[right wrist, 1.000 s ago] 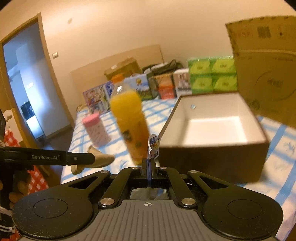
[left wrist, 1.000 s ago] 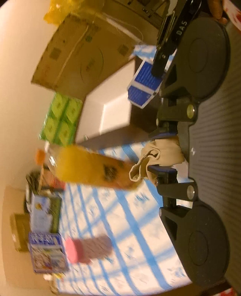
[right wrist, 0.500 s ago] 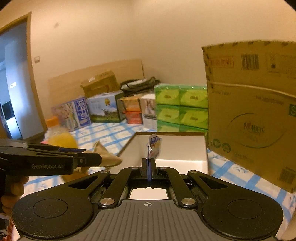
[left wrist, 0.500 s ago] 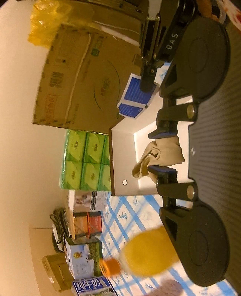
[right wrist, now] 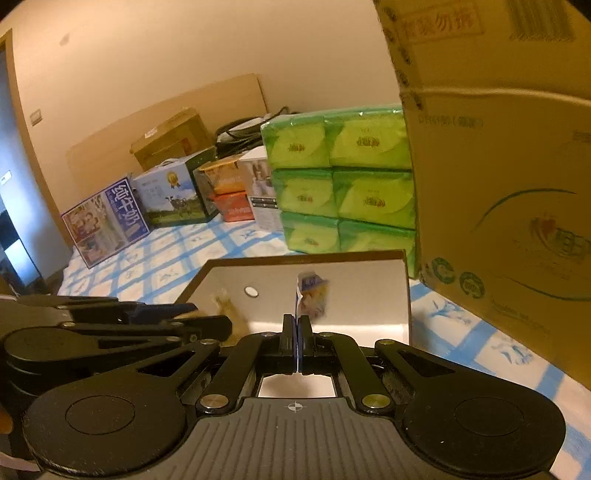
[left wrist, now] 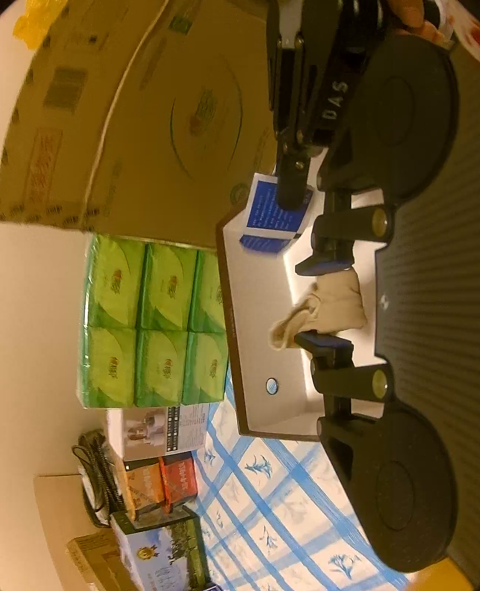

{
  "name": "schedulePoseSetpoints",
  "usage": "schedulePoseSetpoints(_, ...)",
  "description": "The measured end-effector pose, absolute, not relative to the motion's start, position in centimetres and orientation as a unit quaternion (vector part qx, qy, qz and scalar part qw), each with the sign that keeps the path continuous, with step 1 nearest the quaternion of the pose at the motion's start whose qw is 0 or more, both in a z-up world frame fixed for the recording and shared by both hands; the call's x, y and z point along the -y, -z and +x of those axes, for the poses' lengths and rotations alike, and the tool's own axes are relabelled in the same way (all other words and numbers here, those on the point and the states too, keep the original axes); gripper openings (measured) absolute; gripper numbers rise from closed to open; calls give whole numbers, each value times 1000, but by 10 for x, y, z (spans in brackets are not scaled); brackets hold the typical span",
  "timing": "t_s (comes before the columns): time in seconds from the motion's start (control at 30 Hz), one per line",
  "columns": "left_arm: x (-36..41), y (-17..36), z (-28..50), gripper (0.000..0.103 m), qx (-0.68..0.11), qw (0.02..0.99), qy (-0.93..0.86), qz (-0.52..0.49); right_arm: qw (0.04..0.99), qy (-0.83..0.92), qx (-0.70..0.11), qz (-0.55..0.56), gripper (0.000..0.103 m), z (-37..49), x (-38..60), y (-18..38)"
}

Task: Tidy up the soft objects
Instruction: 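Carry the beige stocking with the left tool into the brown box and release, then withdraw the left tool from the box back toward the pile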

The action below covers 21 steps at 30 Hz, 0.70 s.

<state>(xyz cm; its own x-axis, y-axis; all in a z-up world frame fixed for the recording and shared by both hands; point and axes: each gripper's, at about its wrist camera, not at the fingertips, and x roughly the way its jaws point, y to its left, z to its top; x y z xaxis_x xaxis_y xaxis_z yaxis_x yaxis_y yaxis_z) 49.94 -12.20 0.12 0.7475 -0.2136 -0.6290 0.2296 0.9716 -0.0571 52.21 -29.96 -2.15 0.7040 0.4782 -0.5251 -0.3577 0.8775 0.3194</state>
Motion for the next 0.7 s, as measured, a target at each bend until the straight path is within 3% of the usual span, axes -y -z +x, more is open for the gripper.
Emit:
schedulePoseSetpoints(0.1, 119, 9, 523, 39, -340, 933, 120, 0, 915, -216, -328, 91, 15, 539, 300, 28)
schedulePoseSetpoints(0.17, 117, 14, 532, 49, -342, 933, 114, -4, 916, -211, -330, 89, 44, 540, 302, 30)
schedulePoseSetpoints(0.4, 112, 15, 523, 50, -351, 929, 115, -4, 915, -215, -325, 105, 46, 506, 317, 21)
schedulePoseSetpoints(0.7, 108, -9, 455, 50, -349, 925, 150, -9, 915, -231, -308, 117, 47, 434, 322, -12)
